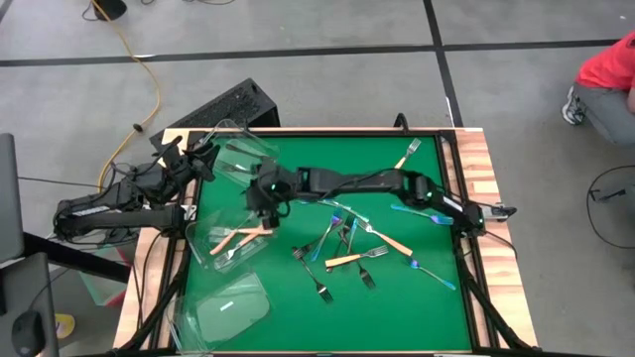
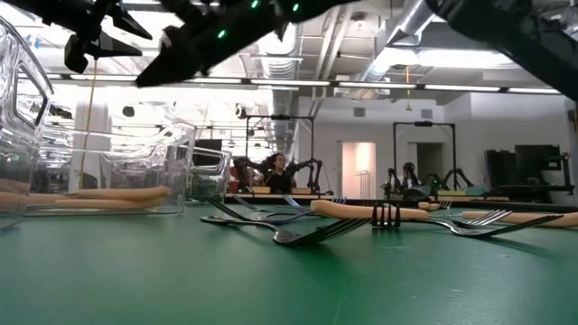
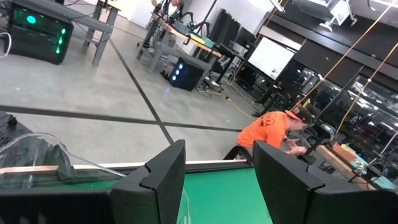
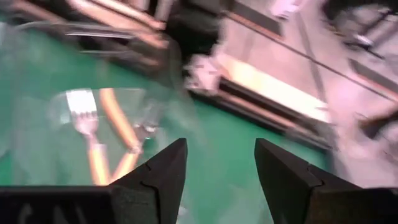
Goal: Sort silverware by color (type)
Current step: Put the blue fork into the bottom transparent bin
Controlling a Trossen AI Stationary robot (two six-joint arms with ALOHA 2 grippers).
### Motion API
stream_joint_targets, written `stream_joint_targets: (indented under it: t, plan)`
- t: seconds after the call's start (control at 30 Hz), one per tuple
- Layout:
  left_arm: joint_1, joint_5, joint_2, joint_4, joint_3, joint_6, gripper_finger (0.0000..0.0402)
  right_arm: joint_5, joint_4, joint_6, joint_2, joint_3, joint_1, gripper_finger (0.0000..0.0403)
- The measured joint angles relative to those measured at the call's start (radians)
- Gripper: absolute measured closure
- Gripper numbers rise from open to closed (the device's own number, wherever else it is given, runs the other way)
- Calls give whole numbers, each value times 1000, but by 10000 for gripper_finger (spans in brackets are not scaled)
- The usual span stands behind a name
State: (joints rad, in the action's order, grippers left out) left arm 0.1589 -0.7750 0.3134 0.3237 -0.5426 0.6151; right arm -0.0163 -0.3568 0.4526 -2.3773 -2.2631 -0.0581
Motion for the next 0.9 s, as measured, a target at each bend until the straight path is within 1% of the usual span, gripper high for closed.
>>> stream_joint_targets:
  t: [0.13, 0.23, 0.33, 0.4, 0.57, 0.7, 0.77, 0.8, 0.9]
  plan:
    - [0, 0, 0, 0, 0, 14, 230, 104, -145, 0, 96, 0, -30, 198]
    - [0, 0, 0, 0, 0, 15, 230, 195, -289, -19, 176, 0, -54, 199]
    - [0, 0, 0, 0, 0, 16, 230, 312, -425, -106, 253, 0, -78, 200]
    - [0, 0, 0, 0, 0, 17, 230, 358, -524, -196, 301, 0, -93, 200]
    - [0, 0, 0, 0, 0, 27, 230, 362, -792, -470, 388, -1, -131, 200]
    - [0, 0, 0, 0, 0, 29, 230, 360, -1052, -677, 419, 0, -148, 200]
    - [0, 0, 0, 0, 0, 29, 230, 362, -1178, -750, 430, 0, -148, 200]
    - [0, 0, 0, 1, 0, 29, 230, 365, -1220, -773, 432, 0, -146, 200]
    - [0, 0, 0, 1, 0, 29, 230, 379, -1199, -801, 476, 66, -119, 200]
